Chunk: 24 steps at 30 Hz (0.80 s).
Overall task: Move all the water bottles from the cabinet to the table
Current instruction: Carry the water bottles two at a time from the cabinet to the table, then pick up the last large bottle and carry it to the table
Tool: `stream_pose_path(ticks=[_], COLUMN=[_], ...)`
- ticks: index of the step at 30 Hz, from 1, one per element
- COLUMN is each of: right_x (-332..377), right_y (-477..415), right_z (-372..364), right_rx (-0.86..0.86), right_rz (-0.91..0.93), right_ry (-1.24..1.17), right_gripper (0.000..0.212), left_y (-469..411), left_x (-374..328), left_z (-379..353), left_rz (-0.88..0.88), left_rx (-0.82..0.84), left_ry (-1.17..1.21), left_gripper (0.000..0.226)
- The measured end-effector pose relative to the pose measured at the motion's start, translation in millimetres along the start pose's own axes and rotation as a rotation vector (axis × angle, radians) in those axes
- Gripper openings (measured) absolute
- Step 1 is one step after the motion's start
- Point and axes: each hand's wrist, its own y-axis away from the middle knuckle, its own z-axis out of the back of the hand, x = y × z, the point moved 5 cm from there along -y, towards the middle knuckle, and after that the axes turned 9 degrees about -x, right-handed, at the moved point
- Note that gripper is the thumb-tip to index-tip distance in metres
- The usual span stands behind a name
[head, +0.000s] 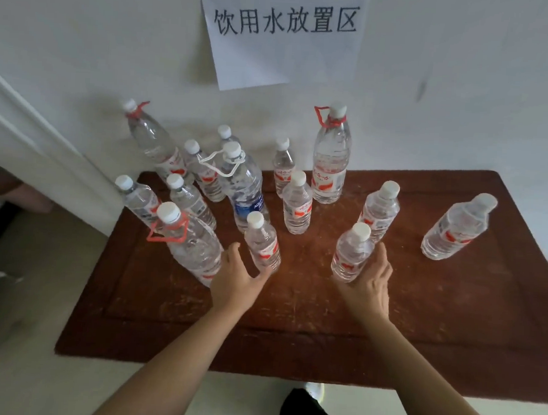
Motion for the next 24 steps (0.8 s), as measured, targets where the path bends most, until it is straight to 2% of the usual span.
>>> stream_pose_path(ticks=[2,5,8,10,12,15,20,24], right_x=[0.0,26.7,79.7,117.4,158.5,225.4,319.2,374.3], right_y=[18.5,60.6,115.5,158.6,218.8,338.4,559.5,742.8], right_z=[-1.3,-7.6,-24.4,-39.9,-63.0,-107.2,-179.0,-205.6], right_rx=[-0.024,-0.138,-0.134,-0.088,-0.011,0.121,0.454,0.663], right_rz=[-0.011,0.09,0.341,0.501,0.66,0.844,1.099,1.382], right_ry=[0.044,0.1,0.067,0.032,0.011,-0.092,-0.174,-0.315], right_gripper=[0.13,0.119,0.098,0.08,0.06,0.046,0.05,0.042], left_y=[13.2,42.4,77.1,104.7,146.3,229.8,391.5,535.0], left_x=[8.9,42.1,97.7,146.4,212.8,330.2,494.5,594.7], left_z=[17.0,56.1,100.4,133.2,173.9,250.4,376.0,442.1], left_rz=[-0.084,-0.232,-0.281,-0.243,-0.147,0.027,0.38,0.697], left_rx=[-0.036,-0.15,-0.269,-0.327,-0.384,-0.51,-0.709,-0.808], left_ry=[-0.039,-0.068,-0.121,-0.156,-0.218,-0.315,-0.437,-0.519], left_gripper=[0.081,0.061,0.05,0.048,0.048,0.051,0.052,0.054])
